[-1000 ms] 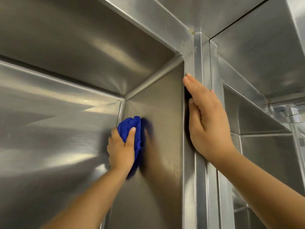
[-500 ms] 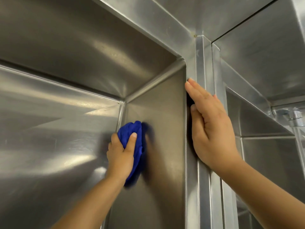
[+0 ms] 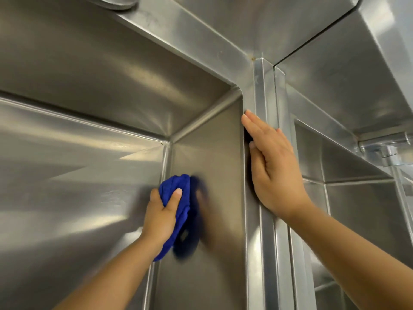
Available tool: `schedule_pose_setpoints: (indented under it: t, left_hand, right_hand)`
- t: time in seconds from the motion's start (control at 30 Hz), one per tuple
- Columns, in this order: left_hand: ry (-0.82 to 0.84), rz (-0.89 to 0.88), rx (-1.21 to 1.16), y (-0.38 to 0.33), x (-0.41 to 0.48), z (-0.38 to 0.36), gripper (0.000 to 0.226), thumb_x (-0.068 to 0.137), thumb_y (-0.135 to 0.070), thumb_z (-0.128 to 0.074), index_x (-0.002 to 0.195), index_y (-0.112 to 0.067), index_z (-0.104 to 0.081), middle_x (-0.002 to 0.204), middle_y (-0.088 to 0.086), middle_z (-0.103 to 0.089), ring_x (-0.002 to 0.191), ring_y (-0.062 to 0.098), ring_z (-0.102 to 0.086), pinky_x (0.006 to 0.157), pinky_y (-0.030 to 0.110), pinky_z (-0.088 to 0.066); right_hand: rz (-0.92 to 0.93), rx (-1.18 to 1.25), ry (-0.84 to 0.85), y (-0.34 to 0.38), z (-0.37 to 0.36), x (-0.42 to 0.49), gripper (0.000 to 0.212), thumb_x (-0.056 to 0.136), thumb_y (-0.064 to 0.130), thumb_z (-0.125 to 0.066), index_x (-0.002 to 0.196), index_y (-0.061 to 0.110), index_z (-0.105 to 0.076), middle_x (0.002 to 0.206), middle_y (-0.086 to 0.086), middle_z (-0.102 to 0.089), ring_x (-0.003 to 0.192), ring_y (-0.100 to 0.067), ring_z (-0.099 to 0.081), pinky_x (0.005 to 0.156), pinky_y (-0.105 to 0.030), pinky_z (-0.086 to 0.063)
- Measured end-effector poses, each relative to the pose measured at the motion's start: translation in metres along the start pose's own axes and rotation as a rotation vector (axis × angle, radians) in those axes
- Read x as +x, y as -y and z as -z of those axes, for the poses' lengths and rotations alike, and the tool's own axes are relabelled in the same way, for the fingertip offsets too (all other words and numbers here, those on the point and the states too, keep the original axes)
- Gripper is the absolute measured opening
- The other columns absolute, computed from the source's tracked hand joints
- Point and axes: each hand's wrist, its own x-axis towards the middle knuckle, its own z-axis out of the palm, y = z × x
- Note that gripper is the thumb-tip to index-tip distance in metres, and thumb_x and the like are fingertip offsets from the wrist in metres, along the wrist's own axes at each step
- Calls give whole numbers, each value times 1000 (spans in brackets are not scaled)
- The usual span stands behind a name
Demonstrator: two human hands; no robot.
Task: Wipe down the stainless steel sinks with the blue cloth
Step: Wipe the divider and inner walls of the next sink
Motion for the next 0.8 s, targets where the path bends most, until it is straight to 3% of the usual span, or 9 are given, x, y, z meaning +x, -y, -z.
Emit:
schedule_pose_setpoints:
  t: [0.1, 0.17, 0.27, 0.4, 0.47, 0.53, 0.63, 0.7, 0.8]
  left_hand:
    - [68, -46, -58, -22, -35, 19, 22, 94, -45, -53, 111, -31, -49, 104, -6, -63, 92, 13, -62, 81, 29, -47]
    - [41, -102, -52, -39, -60, 33, 16, 94, -43, -52, 104, -31, -49, 97, -3, -64, 79, 8, -63, 68, 21, -48]
    - [47, -190, -24, -60, -95, 44, 17, 95, -40, -52, 105, -26, -49, 88, -4, -63, 58, -3, -60, 52, 11, -44]
    - [170, -231, -50, -67, -128, 23, 27, 90, -49, -53, 112, -34, -50, 99, -6, -66, 78, 7, -64, 68, 21, -47]
    - [175, -291, -61, -60, -138, 0, 18, 91, -45, -56, 107, -40, -50, 105, -14, -63, 90, -2, -61, 77, 13, -46]
    - [53, -383, -26, -49, -139, -21, 19, 90, -50, -57, 104, -40, -48, 106, -17, -60, 96, -6, -57, 82, 8, -42]
    - [-132, -337, 10, -27, -113, -32, 47, 82, -65, -44, 112, -28, -49, 111, -5, -60, 104, 12, -57, 94, 29, -45]
    - [-133, -210, 50, -20, -91, -29, 51, 88, -61, -47, 120, -21, -47, 120, 3, -58, 110, 23, -55, 99, 43, -44]
    - [-117, -175, 9, -22, -100, -28, 45, 88, -59, -48, 117, -24, -46, 119, 2, -57, 110, 24, -54, 99, 45, -43]
  right_hand:
    - [-23, -14, 26, 5, -1, 2, 52, 92, 7, -34, 143, 14, -44, 150, 0, -40, 139, -12, -34, 118, -48, -19]
    - [-60, -11, 25, 15, -2, -3, 52, 91, 9, -32, 142, 11, -44, 149, -5, -41, 139, -18, -35, 117, -50, -20]
    - [-91, 6, 39, 32, 5, -26, 52, 93, 15, -27, 142, 12, -44, 148, -5, -43, 141, -21, -33, 120, -43, -12]
    - [-44, -69, 77, 34, 13, -66, 53, 95, 23, -23, 144, 15, -41, 150, -3, -41, 144, -19, -25, 120, -45, -9]
    - [-86, -6, 61, 31, 8, -75, 53, 95, 24, -24, 144, 16, -41, 151, -2, -39, 145, -16, -21, 120, -45, -10]
    - [-121, 49, 30, 30, 3, -76, 50, 96, 20, -27, 143, 16, -43, 150, -2, -40, 144, -13, -20, 120, -42, -10]
    - [-127, 49, 4, 29, 1, -76, 49, 95, 9, -34, 142, 17, -44, 149, 0, -41, 144, -12, -21, 120, -41, -11]
    - [-129, 42, -7, 29, 1, -75, 48, 96, 8, -35, 142, 18, -44, 149, 1, -41, 144, -13, -22, 120, -41, -11]
    - [-132, 48, -12, 29, 0, -76, 48, 96, 9, -35, 142, 19, -45, 149, 1, -42, 144, -13, -22, 120, -41, -12]
